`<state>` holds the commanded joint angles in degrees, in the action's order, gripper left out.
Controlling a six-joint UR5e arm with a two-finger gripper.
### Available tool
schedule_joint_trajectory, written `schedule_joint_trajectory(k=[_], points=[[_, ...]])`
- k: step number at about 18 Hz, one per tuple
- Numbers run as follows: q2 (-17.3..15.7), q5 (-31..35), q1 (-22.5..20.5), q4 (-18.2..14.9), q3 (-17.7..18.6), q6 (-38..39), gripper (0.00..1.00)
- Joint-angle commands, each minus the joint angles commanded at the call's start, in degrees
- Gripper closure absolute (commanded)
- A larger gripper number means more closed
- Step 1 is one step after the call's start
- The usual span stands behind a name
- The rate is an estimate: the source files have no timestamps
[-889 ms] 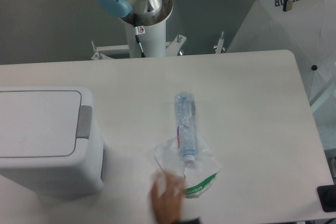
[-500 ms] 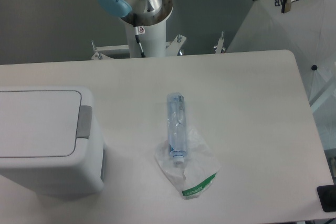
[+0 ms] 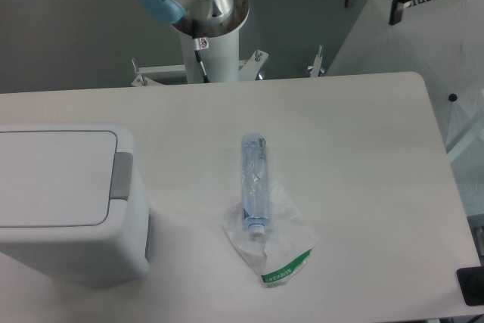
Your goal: Open the trash can
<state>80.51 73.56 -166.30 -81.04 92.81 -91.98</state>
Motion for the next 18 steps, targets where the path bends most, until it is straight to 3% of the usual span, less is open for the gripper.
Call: schedule_joint_trajectory(k=[4,8,13,16,18], points=[[0.70,-2.45,4.83,1.14,-0.52,21.08,0.00],[2.28,-6.32,8.53,6.67,-0.70,38.33,0.00],[4.65,-6.94,13.37,8.52,-1.05,45.20,0.00],[7.28,-8.78,18.63,14.65,-0.70,55.99,0.00],[9.83,-8.70,22.14,20.62,-0.70,66.18,0.00]])
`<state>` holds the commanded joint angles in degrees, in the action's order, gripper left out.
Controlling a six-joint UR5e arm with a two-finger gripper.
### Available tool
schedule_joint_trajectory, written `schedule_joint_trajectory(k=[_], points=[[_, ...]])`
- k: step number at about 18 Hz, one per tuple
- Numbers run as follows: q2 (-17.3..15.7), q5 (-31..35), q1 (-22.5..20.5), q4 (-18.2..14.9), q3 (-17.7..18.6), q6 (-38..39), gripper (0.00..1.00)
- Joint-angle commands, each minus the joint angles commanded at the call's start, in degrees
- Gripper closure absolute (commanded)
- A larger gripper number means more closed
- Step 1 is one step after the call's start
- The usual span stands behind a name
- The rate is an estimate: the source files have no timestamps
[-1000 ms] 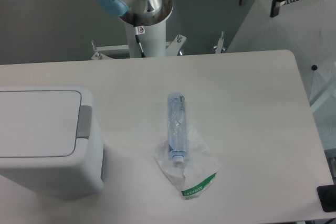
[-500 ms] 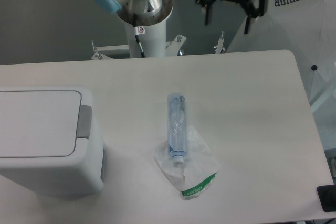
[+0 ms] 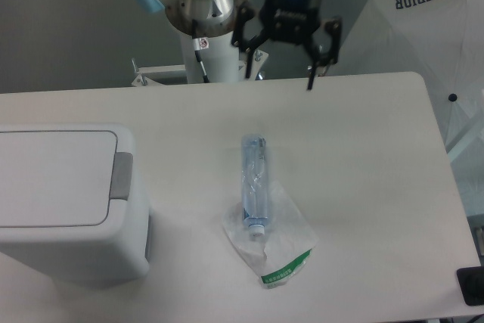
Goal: Open the trash can
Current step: 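Move the open gripper down toward the trash can lid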
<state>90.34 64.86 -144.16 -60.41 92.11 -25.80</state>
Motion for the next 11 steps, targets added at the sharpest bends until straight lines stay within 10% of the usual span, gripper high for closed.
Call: schedule_joint_trajectory(k=[11], points=[[7.31,0.00,8.28,5.39,-4.13,12.35,0.00]])
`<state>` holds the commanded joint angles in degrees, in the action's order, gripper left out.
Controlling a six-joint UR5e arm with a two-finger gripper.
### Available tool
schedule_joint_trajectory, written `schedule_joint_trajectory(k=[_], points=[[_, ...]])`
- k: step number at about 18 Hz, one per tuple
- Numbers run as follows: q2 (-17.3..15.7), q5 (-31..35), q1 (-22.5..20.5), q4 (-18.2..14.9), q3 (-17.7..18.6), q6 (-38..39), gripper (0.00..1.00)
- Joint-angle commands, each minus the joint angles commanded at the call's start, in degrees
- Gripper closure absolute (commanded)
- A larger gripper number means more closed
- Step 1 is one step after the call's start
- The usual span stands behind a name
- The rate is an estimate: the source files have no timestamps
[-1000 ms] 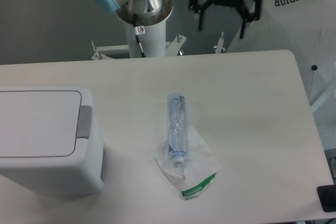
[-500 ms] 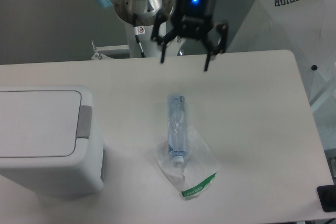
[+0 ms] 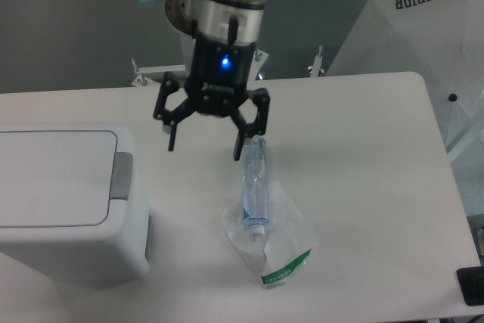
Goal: Open the trash can
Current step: 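Move the open gripper down toward the trash can lid, then lower the gripper finger onto the trash can lid edge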
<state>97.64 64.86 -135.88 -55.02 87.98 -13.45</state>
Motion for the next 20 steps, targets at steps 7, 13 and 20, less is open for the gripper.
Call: schedule_joint_trajectory(k=[7,13,20], points=[[0.79,0.00,0.18,0.09,-0.18,0.09,0.00],[1.32,0.09,1.15,0.18,0.70,0.09,0.00],[2.46,0.26,3.17,0.35,0.70,0.26,0.00]])
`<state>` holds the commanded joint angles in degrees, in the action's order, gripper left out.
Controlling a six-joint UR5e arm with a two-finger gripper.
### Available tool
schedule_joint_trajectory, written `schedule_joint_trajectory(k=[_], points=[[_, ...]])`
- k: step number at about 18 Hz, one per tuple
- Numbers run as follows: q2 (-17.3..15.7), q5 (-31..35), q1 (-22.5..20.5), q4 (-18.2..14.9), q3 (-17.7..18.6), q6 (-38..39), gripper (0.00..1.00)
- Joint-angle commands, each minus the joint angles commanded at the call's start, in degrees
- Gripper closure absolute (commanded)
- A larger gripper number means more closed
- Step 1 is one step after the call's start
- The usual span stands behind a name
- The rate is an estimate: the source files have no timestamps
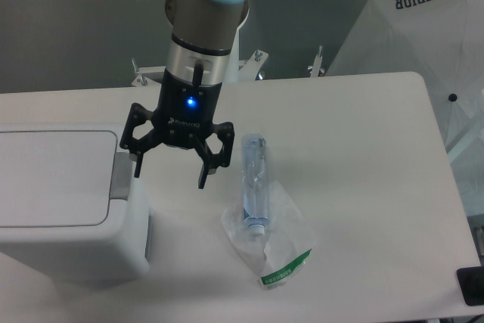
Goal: Open the trash can
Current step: 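Lower the gripper finger onto the trash can lid edge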
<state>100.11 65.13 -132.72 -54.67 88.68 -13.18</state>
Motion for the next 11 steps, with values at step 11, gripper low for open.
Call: schedule_joint_trajectory(k=[11], points=[[1.23,0.17,0.62,0.18,0.26,-0.44,0.00]])
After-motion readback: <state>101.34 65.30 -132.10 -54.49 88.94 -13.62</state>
